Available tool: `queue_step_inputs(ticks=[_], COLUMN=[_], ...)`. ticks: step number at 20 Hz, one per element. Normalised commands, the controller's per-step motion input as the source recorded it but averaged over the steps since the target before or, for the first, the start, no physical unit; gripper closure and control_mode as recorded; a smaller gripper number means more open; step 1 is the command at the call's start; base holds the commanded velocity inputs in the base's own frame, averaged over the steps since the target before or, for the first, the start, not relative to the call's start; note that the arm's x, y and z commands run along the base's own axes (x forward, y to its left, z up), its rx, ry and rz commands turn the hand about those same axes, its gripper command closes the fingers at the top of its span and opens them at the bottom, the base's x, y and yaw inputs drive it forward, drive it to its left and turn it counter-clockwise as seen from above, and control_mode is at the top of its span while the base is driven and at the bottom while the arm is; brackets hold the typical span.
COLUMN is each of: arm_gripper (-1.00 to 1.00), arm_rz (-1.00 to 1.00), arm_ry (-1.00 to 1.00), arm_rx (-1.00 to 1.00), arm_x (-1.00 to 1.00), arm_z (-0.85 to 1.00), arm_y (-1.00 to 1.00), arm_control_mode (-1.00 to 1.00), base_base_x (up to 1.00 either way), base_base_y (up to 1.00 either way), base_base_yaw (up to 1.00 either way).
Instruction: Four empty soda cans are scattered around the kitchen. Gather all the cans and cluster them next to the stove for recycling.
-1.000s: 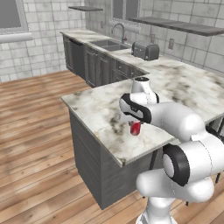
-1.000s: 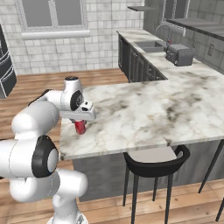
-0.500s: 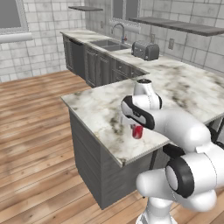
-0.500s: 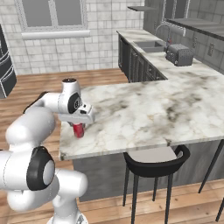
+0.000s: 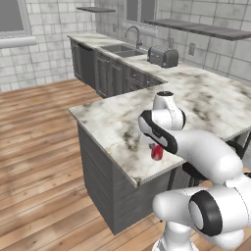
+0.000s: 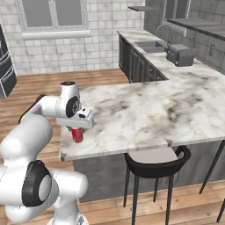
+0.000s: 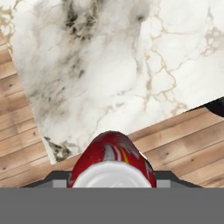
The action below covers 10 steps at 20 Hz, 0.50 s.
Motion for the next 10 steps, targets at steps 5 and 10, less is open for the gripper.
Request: queue_step_inputs(ticks=[5, 10], arm_gripper=[1.0, 1.0], arm_rz=[0.0, 0.0], arm_ry=[0.01, 0.0], arm_rx=[0.0, 0.0], arm_x=[-0.22, 0.0], arm_z=[0.0, 0.0], arm_y=[0.0, 0.0], arm_control_mode=[-1.0, 1.0], base_base_x=[0.0, -0.21], base_base_y=[0.0, 0.04], base_base_yaw=[0.0, 0.0])
